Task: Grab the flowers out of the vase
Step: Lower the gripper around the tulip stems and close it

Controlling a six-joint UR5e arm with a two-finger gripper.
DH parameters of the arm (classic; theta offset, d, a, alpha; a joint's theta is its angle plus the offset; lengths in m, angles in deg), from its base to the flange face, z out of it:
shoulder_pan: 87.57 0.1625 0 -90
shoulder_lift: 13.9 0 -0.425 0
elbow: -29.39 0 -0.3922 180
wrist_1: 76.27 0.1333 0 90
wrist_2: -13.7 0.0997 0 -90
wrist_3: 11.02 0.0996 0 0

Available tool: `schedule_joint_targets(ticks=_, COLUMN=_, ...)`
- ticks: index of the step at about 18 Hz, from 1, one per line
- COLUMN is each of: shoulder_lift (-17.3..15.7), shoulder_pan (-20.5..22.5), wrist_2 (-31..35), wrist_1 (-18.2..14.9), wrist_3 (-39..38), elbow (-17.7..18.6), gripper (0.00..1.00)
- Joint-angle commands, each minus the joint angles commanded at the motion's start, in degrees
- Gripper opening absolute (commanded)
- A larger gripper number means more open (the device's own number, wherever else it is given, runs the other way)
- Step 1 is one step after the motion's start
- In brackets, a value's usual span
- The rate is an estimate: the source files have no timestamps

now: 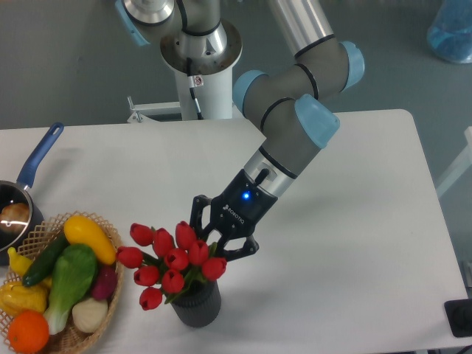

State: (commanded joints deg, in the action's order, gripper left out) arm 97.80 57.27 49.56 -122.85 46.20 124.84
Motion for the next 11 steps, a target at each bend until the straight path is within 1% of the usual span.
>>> schedule_joint_targets(ticks=7, shoulder_lift=-0.44, shoulder_pan=0.88, wrist_2=-1.14, wrist_1=0.00, wrist_3=-0.44, elbow=0.00, gripper=0.00)
schedule_joint_targets(ticks=11, shoulder_lift=-2.02, shoulder_pan=1.06, wrist_2=-3.51, wrist_1=0.00, wrist_3=-3.68, elbow=-1.57, gripper=0.00)
